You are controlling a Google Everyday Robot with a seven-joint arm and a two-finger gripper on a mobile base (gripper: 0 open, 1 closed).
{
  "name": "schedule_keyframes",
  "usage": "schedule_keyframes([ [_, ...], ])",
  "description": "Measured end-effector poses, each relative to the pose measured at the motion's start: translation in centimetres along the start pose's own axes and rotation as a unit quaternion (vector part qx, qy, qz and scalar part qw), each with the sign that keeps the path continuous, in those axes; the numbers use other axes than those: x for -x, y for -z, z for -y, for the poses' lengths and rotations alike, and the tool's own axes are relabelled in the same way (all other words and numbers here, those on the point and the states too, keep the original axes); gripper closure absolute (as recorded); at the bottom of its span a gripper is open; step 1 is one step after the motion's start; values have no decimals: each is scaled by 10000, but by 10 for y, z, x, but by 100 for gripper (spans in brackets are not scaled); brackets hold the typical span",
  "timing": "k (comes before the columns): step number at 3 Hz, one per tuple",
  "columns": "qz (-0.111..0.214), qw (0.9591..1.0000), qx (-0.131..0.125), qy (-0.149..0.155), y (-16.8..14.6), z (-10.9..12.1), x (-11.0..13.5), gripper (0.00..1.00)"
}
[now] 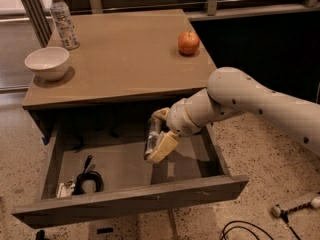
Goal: Place redbull can into top drawer
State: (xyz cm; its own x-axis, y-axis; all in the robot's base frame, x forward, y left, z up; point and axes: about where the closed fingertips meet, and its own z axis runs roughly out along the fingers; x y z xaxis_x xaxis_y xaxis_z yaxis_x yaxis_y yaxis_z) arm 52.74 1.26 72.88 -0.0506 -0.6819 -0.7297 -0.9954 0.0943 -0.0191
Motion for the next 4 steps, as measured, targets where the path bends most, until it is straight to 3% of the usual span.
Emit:
schedule_keyframes([
  [1, 0, 10000, 1, 2, 0, 0, 0, 100],
  [4, 390, 9990, -131, 182, -57, 28, -86, 100],
])
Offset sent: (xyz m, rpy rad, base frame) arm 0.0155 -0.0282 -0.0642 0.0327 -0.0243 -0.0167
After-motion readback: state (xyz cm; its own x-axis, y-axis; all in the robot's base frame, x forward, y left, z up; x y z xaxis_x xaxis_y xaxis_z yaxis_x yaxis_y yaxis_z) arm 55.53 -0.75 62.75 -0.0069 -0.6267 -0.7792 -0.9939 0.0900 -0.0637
